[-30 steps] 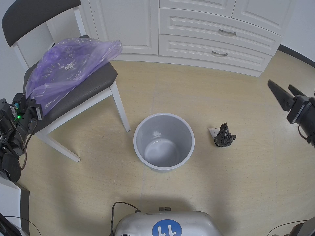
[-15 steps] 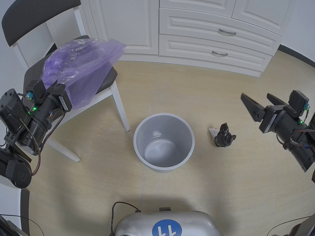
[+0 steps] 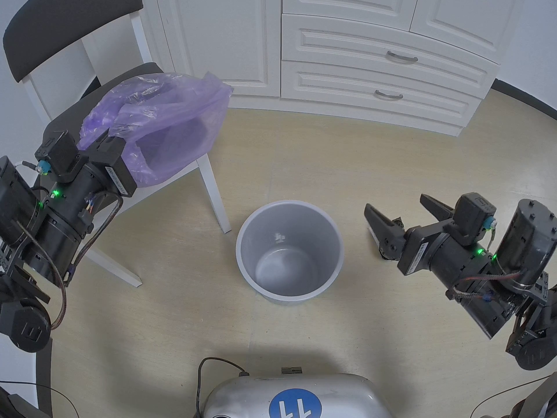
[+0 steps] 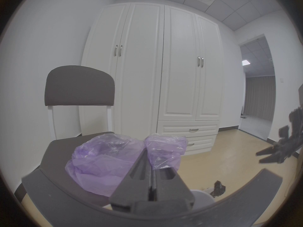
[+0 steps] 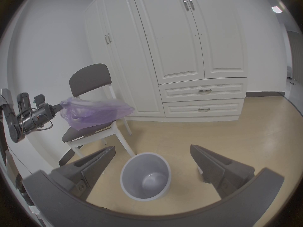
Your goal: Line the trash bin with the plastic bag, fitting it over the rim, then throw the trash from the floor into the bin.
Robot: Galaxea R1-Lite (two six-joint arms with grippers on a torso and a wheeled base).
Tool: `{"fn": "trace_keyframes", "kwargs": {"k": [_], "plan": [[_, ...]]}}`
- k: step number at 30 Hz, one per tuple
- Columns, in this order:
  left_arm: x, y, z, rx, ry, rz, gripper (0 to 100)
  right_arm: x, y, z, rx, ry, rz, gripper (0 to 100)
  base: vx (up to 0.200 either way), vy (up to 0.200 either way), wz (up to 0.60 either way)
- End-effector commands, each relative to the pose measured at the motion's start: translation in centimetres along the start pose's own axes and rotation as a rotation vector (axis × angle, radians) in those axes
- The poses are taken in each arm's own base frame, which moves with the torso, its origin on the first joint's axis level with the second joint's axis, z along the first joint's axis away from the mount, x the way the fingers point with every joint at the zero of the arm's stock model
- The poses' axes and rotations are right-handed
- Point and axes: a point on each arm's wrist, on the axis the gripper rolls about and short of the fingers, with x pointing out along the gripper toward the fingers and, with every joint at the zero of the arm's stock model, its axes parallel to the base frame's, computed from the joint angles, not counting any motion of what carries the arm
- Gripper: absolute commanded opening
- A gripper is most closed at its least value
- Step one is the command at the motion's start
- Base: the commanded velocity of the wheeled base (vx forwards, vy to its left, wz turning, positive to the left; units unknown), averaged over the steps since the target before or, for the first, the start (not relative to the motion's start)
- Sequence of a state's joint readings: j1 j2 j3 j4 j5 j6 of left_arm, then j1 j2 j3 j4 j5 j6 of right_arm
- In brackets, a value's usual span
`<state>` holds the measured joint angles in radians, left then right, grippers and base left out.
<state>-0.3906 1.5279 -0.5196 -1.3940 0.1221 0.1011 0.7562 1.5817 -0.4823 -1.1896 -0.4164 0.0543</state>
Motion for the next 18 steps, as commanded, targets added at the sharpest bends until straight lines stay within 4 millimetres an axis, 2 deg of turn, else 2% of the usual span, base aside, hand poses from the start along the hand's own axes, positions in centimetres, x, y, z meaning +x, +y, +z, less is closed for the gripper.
{"fn": "trace_keyframes", "kwargs": {"k": [1, 9, 18], "plan": [[-1.5, -1.2, 1.5, -0.026, -0.037, -0.057, 0, 0.5, 0.8, -1.6, -0.018, 0.044, 0.026, 100, 0.000, 0.000, 0.00], [-3.2, -2.9, 3.1, -0.077, -0.080, -0.127, 0, 0.1, 1.6, -2.1, -0.021, 0.062, 0.060, 100, 0.000, 0.000, 0.00], [-3.6, -3.7, 3.1, -0.092, -0.074, -0.160, 0, 0.5, 1.8, -2.4, -0.004, 0.058, 0.054, 100, 0.000, 0.000, 0.00]]}}
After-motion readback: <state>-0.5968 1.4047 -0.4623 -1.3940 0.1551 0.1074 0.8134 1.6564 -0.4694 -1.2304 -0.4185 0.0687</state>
